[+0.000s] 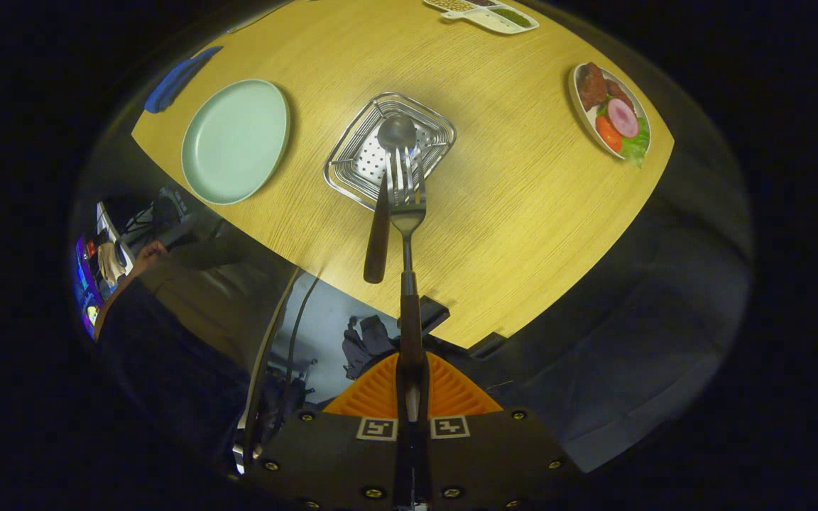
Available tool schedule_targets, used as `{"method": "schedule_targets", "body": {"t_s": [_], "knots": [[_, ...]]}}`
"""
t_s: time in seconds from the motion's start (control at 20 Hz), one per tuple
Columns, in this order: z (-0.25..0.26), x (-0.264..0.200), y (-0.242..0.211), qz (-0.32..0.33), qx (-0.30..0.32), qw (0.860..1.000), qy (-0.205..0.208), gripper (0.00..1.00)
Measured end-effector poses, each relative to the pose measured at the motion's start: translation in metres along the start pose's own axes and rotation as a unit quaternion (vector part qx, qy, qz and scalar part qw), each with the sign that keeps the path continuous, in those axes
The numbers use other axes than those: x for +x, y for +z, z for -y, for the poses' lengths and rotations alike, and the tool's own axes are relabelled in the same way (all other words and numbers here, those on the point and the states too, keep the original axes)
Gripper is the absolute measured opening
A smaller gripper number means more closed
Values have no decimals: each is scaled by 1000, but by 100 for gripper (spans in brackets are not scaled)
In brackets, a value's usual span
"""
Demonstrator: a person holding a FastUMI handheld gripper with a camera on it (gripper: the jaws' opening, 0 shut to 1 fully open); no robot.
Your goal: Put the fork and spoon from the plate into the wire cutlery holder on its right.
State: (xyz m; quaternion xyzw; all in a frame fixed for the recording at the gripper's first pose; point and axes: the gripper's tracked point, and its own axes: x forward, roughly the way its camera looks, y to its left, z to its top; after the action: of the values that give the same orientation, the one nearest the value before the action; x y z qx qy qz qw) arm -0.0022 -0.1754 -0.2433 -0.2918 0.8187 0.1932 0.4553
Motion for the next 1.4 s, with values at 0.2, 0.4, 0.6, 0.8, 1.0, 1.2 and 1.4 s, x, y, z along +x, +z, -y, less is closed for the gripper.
{"method": "schedule_targets", "body": {"t_s": [0.2, 0.4, 0.6, 0.8, 1.0, 1.2, 1.4], "knots": [[2, -1, 21, -33, -25, 999, -5, 3], [-2, 8, 39, -55, -35, 998, -1, 2], [2, 11, 45, -93, -41, 995, -11, 2], [0, 11, 59, -110, -42, 993, -7, 3], [-3, 12, 69, -126, -30, 992, 2, 3], [0, 12, 77, -131, -19, 991, 1, 7], [0, 11, 82, -113, -21, 993, 4, 11]]}}
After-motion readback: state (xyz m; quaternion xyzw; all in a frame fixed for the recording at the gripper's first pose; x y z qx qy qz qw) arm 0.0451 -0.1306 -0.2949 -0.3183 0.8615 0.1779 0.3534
